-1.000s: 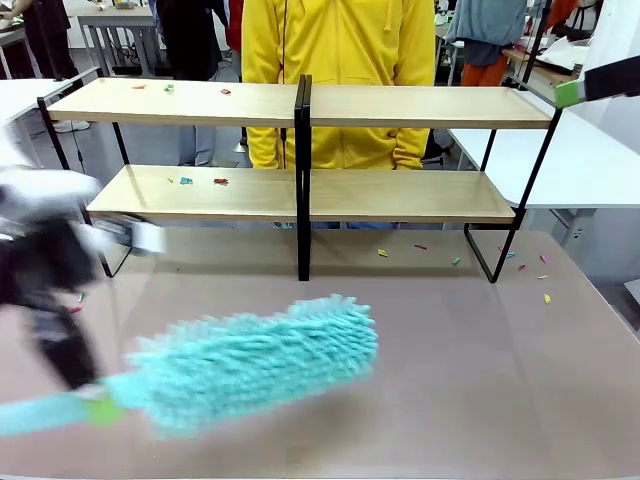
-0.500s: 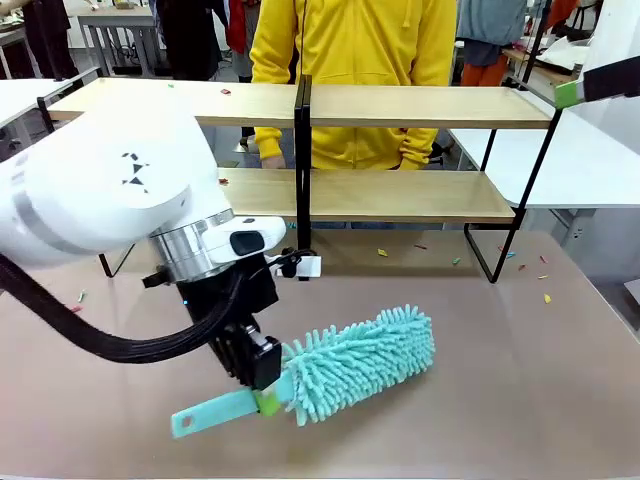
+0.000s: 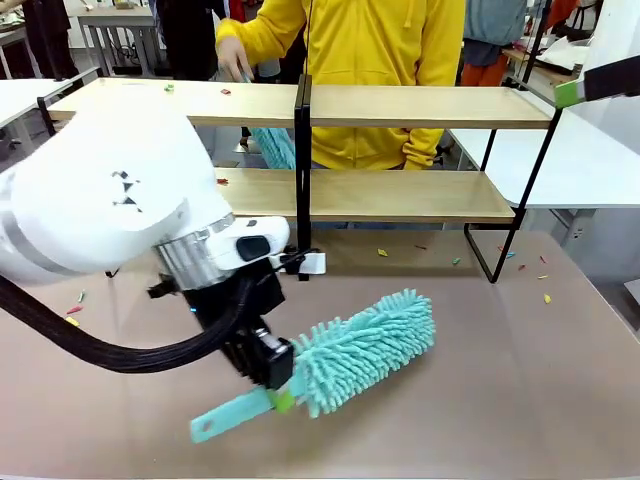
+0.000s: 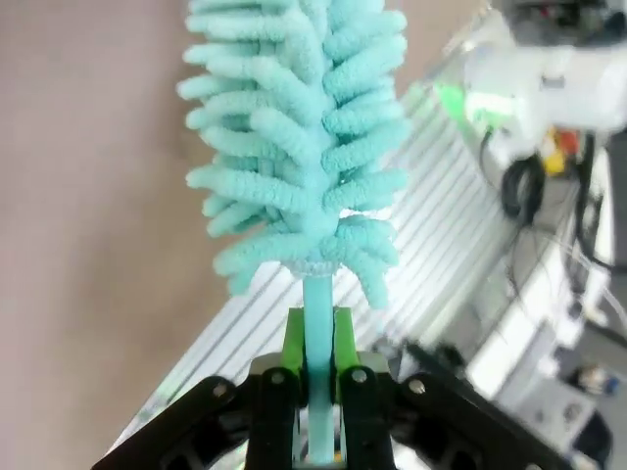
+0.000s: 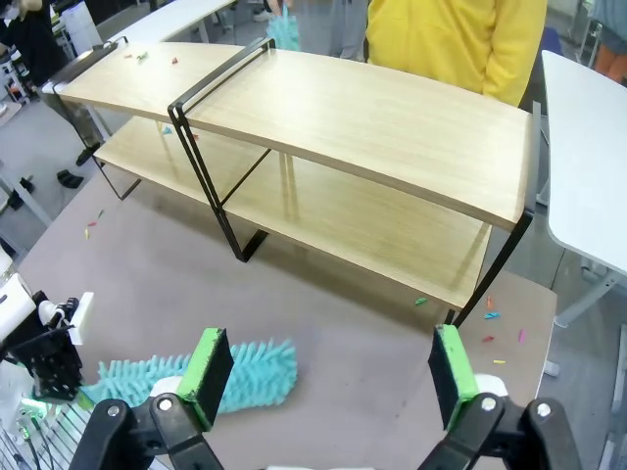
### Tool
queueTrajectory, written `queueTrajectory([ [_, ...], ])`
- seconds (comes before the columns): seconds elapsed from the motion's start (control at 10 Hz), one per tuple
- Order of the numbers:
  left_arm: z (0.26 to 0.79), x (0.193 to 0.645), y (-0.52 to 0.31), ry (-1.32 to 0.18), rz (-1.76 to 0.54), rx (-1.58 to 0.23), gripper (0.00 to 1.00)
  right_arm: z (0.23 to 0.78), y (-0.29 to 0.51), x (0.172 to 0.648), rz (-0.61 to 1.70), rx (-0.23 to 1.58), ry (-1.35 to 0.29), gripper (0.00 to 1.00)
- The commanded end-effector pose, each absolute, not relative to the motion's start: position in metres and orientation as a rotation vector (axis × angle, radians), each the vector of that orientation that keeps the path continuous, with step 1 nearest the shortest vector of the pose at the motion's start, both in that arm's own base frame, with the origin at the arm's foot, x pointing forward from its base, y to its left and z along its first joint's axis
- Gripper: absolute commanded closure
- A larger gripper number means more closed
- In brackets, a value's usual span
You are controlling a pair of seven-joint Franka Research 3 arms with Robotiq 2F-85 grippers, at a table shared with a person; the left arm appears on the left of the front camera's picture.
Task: Clean the shelves.
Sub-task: Clean another randomly selected level of the Shelf with the Duster.
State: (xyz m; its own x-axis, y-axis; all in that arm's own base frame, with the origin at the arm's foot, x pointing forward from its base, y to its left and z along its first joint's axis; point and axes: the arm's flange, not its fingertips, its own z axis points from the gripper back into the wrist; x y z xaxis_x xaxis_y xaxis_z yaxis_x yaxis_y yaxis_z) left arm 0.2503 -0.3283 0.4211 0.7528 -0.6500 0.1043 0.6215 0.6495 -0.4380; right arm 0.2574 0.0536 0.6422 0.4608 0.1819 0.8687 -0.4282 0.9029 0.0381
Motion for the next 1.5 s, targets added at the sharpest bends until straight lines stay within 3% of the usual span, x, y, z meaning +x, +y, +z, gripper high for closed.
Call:
queueTrajectory([
  [0.0, 0.418, 0.259, -0.383, -0.049, -0.559, -0.402, 0.87, 0.642, 0.053, 0.258, 0.388, 0.273, -1.025, 0.0],
  [0.3, 0.415, 0.268, -0.432, -0.074, -0.365, -0.324, 0.87, 0.642, 0.053, 0.258, 0.388, 0.273, -1.025, 0.0],
  [0.8, 0.409, 0.3, -0.487, -0.292, -0.051, -0.182, 0.87, 0.642, 0.053, 0.258, 0.388, 0.273, -1.025, 0.0],
  [1.4, 0.396, 0.375, -0.536, -0.253, 0.022, -0.114, 0.87, 0.642, 0.053, 0.258, 0.388, 0.273, -1.025, 0.0],
])
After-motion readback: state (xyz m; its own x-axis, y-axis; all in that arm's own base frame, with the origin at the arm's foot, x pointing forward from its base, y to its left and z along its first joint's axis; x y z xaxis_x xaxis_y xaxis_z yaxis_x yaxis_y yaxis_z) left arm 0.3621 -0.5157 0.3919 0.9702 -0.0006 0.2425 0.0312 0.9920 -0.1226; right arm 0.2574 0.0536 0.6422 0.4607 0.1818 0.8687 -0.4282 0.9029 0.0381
